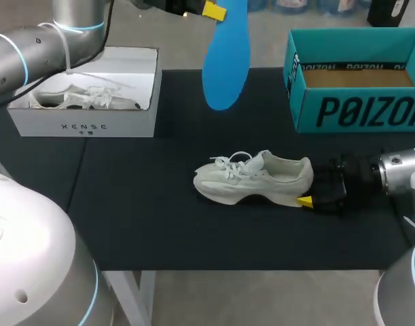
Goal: Take the shoe out of the shoebox, open the shoe tongue, remove and reinsert the insole, then place the shoe into the shoebox
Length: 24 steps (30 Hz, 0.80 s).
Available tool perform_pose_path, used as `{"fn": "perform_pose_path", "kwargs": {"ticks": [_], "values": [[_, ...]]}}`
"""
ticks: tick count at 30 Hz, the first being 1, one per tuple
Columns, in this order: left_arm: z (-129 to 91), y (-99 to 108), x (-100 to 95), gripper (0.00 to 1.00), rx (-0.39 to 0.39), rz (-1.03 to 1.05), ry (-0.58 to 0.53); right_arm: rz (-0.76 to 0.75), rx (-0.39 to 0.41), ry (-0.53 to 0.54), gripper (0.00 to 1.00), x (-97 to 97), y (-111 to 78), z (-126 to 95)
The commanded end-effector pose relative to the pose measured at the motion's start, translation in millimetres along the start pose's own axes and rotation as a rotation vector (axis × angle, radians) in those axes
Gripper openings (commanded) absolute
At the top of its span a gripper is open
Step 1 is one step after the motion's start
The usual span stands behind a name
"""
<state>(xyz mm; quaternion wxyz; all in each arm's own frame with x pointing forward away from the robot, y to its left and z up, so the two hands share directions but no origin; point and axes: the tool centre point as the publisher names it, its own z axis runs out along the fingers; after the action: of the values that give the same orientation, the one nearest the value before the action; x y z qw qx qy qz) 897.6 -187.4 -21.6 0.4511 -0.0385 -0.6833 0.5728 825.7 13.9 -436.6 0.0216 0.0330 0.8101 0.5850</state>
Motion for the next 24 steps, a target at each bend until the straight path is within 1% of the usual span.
{"fn": "perform_pose_path", "kwargs": {"ticks": [1,4,5,7,9,12,16,19,20,21,24], "values": [[-3.4,9.3,1.4,0.00,0.010,-0.012,0.026,0.001,0.002,0.001,0.00,-1.4,-4.3,2.7],[-5.3,17.0,9.7,0.00,0.007,-0.020,-0.027,0.001,0.002,0.001,0.00,-1.4,-4.3,2.7],[-5.9,18.6,12.4,0.00,-0.006,-0.013,-0.081,0.001,0.002,0.001,0.00,-1.4,-4.3,2.7],[-5.5,22.2,15.9,0.00,-0.003,-0.010,-0.088,0.001,0.002,0.001,0.00,-1.4,-4.3,2.7],[-4.1,24.3,19.0,0.00,-0.007,-0.003,-0.141,0.001,0.002,0.001,0.00,-1.4,-4.3,2.7],[-2.2,26.8,20.5,0.00,0.002,-0.003,-0.189,0.001,0.002,0.001,0.00,-1.4,-4.3,2.7],[-1.2,29.1,20.3,0.00,0.027,0.008,-0.212,0.001,0.002,0.001,0.00,-1.4,-4.3,2.7],[-0.1,29.1,18.7,0.00,0.029,0.014,-0.237,0.001,0.002,0.001,0.00,-1.4,-4.3,2.7],[0.9,26.9,15.7,0.00,0.030,0.015,-0.237,0.001,0.002,0.001,0.00,-1.4,-4.3,2.7],[1.0,18.0,8.7,0.00,0.026,0.019,-0.266,0.001,0.002,0.001,0.00,-1.4,-4.3,2.7],[1.0,18.0,8.7,0.00,0.026,0.019,-0.266,0.001,0.002,0.001,0.00,-1.4,-4.3,2.7]]}}
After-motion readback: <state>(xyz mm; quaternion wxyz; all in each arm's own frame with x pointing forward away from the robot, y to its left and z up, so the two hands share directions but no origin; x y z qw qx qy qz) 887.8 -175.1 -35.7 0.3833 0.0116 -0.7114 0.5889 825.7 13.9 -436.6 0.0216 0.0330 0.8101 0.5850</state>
